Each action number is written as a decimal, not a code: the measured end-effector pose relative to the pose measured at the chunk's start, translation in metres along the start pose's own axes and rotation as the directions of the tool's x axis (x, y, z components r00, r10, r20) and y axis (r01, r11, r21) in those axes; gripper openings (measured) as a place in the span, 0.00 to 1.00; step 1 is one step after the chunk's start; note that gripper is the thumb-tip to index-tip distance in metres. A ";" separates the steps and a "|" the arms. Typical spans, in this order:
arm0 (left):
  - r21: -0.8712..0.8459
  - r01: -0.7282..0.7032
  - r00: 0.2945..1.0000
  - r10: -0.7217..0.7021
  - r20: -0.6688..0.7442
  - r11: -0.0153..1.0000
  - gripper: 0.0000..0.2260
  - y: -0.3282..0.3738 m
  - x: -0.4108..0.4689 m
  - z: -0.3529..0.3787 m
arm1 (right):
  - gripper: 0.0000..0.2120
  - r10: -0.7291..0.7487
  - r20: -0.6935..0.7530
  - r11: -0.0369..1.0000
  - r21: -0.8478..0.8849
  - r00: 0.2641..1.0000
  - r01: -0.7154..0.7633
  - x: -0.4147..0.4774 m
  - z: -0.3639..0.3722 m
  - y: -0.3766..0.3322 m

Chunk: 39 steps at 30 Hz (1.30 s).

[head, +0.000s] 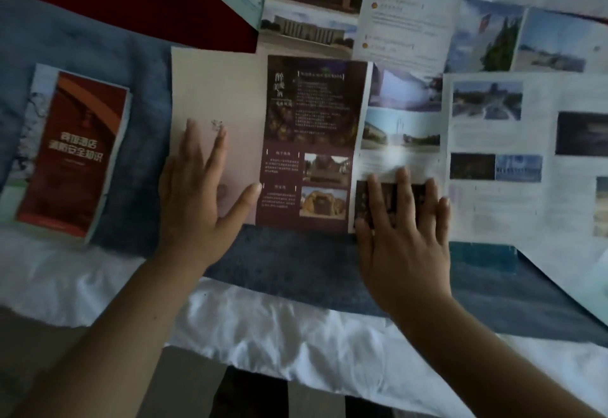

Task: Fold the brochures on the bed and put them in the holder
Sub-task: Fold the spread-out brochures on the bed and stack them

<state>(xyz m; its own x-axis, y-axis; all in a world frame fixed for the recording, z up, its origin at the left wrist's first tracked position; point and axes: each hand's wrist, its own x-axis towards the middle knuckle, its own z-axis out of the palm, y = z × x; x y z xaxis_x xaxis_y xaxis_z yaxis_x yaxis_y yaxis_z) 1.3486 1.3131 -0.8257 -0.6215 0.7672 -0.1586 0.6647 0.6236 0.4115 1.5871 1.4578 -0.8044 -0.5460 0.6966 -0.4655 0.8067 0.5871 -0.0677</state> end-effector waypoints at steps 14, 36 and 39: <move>0.048 0.156 0.985 -0.151 -0.088 0.987 0.41 -0.008 -0.013 0.010 | 0.33 -0.060 -0.186 0.998 0.005 0.981 0.062 0.036 -0.009 0.078; -0.384 0.145 0.988 -0.113 0.105 0.912 0.41 0.078 -0.005 -0.007 | 0.32 -0.120 -0.282 0.992 -0.006 0.952 0.124 0.052 0.012 0.108; -0.346 0.077 0.990 -0.031 0.135 0.935 0.39 0.108 -0.011 0.002 | 0.32 -0.132 -0.257 0.990 0.018 0.957 0.141 0.052 0.007 0.108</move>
<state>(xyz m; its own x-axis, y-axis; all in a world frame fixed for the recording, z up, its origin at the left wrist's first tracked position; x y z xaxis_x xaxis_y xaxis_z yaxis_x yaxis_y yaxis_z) 1.4278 1.3723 -0.7809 -0.5803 0.7606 -0.2912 0.4306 0.5900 0.6829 1.6474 1.5542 -0.8416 -0.6869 0.6958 -0.2097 0.7257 0.6717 -0.1486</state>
